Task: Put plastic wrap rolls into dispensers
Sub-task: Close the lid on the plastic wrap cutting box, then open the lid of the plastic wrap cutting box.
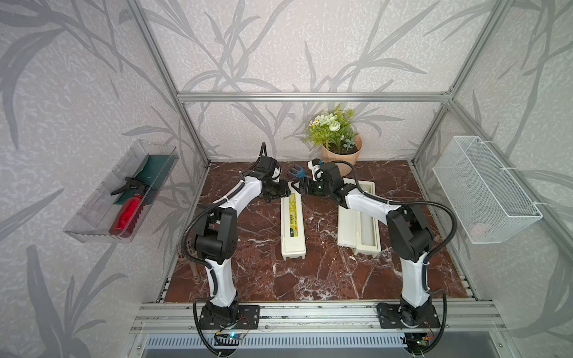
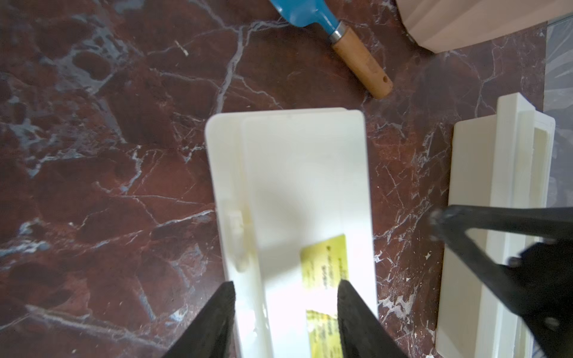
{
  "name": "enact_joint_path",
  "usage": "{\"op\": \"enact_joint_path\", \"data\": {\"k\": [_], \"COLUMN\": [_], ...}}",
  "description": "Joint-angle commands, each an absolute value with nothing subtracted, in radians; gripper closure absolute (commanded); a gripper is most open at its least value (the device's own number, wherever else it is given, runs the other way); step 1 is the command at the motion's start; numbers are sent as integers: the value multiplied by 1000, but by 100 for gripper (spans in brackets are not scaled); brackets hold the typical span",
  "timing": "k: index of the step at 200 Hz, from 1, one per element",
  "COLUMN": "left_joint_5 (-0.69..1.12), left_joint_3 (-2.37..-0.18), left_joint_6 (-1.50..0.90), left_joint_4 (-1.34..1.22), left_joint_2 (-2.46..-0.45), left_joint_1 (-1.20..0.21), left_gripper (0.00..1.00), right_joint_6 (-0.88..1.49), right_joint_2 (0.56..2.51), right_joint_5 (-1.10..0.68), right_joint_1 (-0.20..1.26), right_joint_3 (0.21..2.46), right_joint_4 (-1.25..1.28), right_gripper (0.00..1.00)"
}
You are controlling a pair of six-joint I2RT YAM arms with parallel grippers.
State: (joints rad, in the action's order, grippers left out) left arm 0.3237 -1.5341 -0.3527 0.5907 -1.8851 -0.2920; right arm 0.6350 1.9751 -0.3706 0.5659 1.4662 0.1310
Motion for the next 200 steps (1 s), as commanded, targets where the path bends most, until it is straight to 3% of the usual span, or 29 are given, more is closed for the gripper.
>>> {"op": "enact_joint_path", "data": {"k": [1, 66, 150, 158, 200], "left_joint_5": [204, 72, -131, -145, -161], "left_joint_3": [-1498, -1383, -1430, -1431, -1444], "left_joint_6": [-352, -458, -519, -528, -571], "left_joint_4": [640, 701, 821, 827, 851], "left_joint_2": [-1782, -1751, -1813, -1820, -1858], "left_joint_1": [-356, -496, -617, -625, -641], "left_gripper": [46, 41, 35, 20, 19], "right_joint_6": [595, 580, 599, 601, 615], "right_joint_2": [1867, 1725, 1675, 1674, 1676], "right_joint_5": [-334, -362, -400, -406, -430], "right_joint_1": [530, 501, 468, 466, 452], "right_joint_3": [1369, 1178, 1089, 1082, 1057], "right_joint_4": [151, 171, 213, 217, 241], "right_gripper": [19, 16, 15, 15, 15]}}
